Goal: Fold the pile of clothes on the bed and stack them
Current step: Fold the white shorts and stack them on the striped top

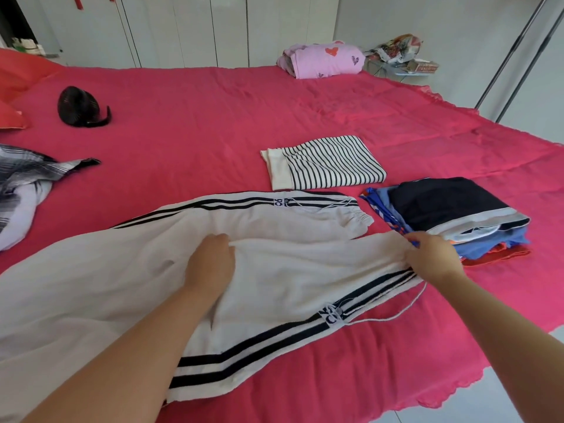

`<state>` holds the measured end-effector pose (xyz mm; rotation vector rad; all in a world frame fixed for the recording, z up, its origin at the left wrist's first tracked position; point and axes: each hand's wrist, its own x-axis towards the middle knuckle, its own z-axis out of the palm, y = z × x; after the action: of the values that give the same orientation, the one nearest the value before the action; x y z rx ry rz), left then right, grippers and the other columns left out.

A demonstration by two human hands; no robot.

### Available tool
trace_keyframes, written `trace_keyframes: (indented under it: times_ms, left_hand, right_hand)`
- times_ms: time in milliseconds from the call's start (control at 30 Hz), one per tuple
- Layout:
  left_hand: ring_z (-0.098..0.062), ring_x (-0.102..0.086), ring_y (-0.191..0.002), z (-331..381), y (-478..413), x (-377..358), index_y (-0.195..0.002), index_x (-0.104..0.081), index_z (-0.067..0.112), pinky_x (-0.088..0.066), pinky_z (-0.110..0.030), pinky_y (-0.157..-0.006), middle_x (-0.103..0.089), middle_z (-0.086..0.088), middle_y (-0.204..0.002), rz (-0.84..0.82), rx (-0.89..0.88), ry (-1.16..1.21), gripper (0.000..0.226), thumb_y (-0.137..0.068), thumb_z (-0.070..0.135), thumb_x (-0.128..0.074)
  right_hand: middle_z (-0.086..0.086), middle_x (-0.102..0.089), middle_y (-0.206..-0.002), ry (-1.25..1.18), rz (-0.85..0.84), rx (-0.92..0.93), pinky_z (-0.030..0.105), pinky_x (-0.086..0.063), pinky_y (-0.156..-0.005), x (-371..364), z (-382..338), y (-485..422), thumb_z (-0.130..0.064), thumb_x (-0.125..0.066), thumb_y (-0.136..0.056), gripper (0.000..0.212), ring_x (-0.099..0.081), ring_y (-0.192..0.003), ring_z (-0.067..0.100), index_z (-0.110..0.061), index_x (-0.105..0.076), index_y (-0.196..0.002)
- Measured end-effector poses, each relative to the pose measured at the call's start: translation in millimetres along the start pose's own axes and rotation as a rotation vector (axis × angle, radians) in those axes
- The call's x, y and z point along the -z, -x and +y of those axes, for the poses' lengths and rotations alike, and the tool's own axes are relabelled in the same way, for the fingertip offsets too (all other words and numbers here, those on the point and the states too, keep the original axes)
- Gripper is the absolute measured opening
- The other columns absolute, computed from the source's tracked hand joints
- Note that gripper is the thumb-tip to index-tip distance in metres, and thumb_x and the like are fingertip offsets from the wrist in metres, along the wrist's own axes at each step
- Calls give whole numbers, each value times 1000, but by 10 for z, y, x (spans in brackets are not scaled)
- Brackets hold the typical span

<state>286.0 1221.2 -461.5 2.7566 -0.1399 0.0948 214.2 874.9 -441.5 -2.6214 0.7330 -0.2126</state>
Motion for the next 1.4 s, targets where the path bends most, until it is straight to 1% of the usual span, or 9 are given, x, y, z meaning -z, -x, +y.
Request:
trace_keyframes:
  times_ms: [167,267,333,433,533,700,900,1200,1400]
  left_hand:
    - [-33,-46,-119,85,148,-59,-141,-31,10,-38,-36,-96,-22,-14,-148,-136,29,71,54,-93,24,-52]
    - [-26,-34,-133,217,461,-106,-143,-33,16,-31,-35,-107,-22,-6,-152,18,-255,32,57,-92,31,-52]
    - [-20,-25,-138,300,700,-172,-143,-34,25,-20,-34,-112,-25,-1,-152,-81,-465,4,58,-90,44,-49]
    - [-15,6,-144,303,945,-316,-146,-8,40,3,-40,-116,5,10,-157,-351,-525,-169,74,-84,68,-36]
    - [-19,18,-143,224,1066,-376,-147,0,39,9,-45,-115,17,8,-156,-458,-498,-267,64,-93,58,-28]
    - [-19,14,-144,202,1168,-296,-148,-7,33,6,-44,-115,15,5,-157,-476,-526,-235,58,-97,48,-30]
    - [-7,-12,-140,-67,1097,108,-144,-30,29,-5,-18,-110,-17,9,-154,-212,-367,75,53,-95,45,-41]
    - [-23,-36,-130,-1490,1072,939,-139,-40,16,-28,-31,-106,-41,-5,-143,105,143,-43,44,-97,26,-42]
    - [-26,-42,-124,-2066,909,1263,-135,-46,15,-34,-35,-101,-48,-8,-134,143,203,-104,41,-95,23,-45]
  right_hand:
    - [20,-45,-130,118,-74,-42,42,-40,-94,-93,138,92,-18,-56,-86,45,-46,-116,39,-17,-51,-131]
    - [17,-53,-123,102,90,114,49,-39,-94,-197,56,259,-17,-62,-83,43,-45,-114,41,-18,-58,-125]
    - [16,-61,-115,73,97,333,48,-41,-94,-285,-55,386,-14,-65,-83,33,-53,-109,39,-14,-65,-116]
    - [10,-57,-127,48,-61,532,42,-36,-105,-425,-176,596,-31,-61,-88,35,-49,-122,30,-23,-62,-122]
    - [-1,-36,-148,119,-233,534,39,-20,-115,-525,-157,710,-48,-48,-91,45,-27,-140,18,-39,-45,-135]
    - [-8,-26,-153,201,-289,451,41,-10,-116,-478,-120,742,-47,-40,-94,45,-15,-143,14,-43,-35,-139]
    - [4,-45,-141,118,-210,508,38,-28,-111,-411,-555,933,-30,-56,-89,44,-37,-134,19,-28,-50,-133]
    - [-1,-48,-136,17,-257,782,22,-28,-106,-730,-1675,1563,-27,-52,-92,40,-41,-127,16,-26,-50,-132]
    - [-4,-46,-137,73,-348,884,25,-30,-107,-997,-2477,1653,-29,-47,-94,40,-41,-127,15,-29,-46,-134]
